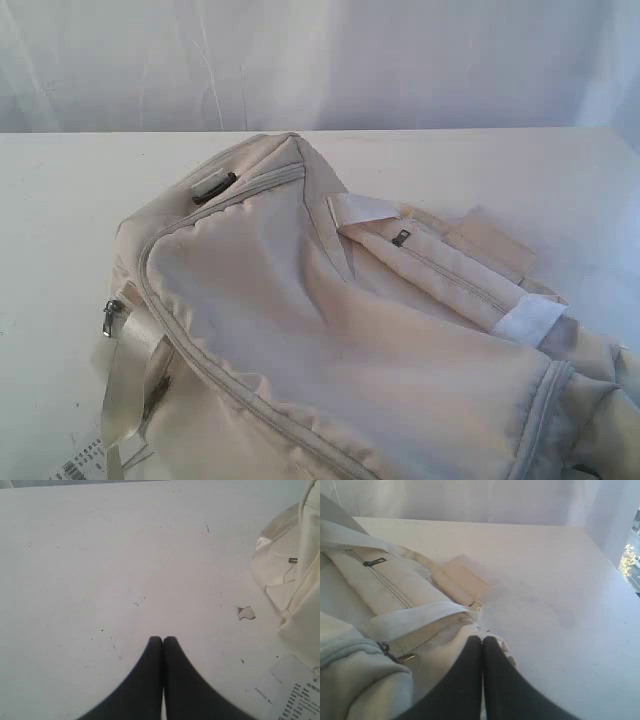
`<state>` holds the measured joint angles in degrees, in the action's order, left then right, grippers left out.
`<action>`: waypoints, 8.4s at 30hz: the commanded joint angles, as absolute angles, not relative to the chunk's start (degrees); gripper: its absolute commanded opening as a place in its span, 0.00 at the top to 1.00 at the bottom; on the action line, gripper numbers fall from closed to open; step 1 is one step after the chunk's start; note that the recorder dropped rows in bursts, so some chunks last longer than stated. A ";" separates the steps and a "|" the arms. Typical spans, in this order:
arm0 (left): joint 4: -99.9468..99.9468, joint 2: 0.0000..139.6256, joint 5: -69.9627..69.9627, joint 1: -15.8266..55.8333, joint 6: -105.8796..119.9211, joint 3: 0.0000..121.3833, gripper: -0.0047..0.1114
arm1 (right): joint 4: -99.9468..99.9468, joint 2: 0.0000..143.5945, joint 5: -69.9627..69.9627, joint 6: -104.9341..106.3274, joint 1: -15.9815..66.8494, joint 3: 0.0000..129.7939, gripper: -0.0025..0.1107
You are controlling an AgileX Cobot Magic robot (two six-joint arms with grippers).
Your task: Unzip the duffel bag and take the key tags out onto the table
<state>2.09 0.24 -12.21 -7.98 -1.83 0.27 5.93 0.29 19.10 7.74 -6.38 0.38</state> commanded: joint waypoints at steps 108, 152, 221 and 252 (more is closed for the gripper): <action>41.83 49.71 -60.81 -7.90 40.13 51.63 0.96 | 12.06 33.64 40.75 0.72 -6.84 31.84 0.98; 28.47 112.14 -59.96 3.76 31.39 95.31 0.96 | 15.95 58.70 50.55 1.93 -6.84 29.64 0.33; 55.07 91.32 -63.91 -22.17 46.87 73.30 0.39 | 46.43 116.07 55.98 25.33 -0.06 89.88 0.98; 42.37 100.41 -60.07 0.04 39.15 89.78 0.41 | 32.59 114.43 69.96 23.76 0.51 92.87 0.39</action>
<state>41.86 99.42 -60.16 -1.23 39.71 89.48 29.16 113.41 69.68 23.37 -0.02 92.64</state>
